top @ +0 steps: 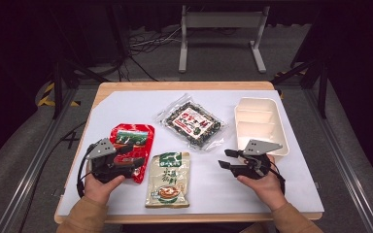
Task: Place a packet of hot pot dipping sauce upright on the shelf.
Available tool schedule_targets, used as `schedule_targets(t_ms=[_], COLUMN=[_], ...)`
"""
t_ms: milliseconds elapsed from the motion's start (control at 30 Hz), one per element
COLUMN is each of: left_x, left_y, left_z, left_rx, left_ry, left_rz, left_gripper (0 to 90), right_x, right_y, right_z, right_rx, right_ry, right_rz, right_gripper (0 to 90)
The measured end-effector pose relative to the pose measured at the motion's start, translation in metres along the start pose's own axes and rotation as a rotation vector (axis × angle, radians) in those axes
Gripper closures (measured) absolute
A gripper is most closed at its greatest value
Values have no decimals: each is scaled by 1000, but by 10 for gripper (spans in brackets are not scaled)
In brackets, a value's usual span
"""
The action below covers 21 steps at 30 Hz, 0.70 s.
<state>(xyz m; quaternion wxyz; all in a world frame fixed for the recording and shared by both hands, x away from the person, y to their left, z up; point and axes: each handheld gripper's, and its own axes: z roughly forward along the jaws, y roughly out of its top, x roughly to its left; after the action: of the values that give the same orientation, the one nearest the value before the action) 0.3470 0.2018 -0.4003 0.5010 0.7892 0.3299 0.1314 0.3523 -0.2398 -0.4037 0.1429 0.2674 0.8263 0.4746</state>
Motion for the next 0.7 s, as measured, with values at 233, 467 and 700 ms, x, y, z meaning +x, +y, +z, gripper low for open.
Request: schedule_targets(t_ms=[233,467,700], left_x=[-8,-12,-8], left_y=[3,3,-3], left_z=[3,10,8], left_rx=[31,64,42], left_ry=[37,43,35], left_rz=[68,98,24], left_gripper=[302,294,297], right_x=[2,5,4], right_y=[1,15,34], right_z=[1,1,8], right_rx=[25,39,53], right_ry=[19,25,64], right_rz=[-19,-40,-24], right_gripper=[527,492,424])
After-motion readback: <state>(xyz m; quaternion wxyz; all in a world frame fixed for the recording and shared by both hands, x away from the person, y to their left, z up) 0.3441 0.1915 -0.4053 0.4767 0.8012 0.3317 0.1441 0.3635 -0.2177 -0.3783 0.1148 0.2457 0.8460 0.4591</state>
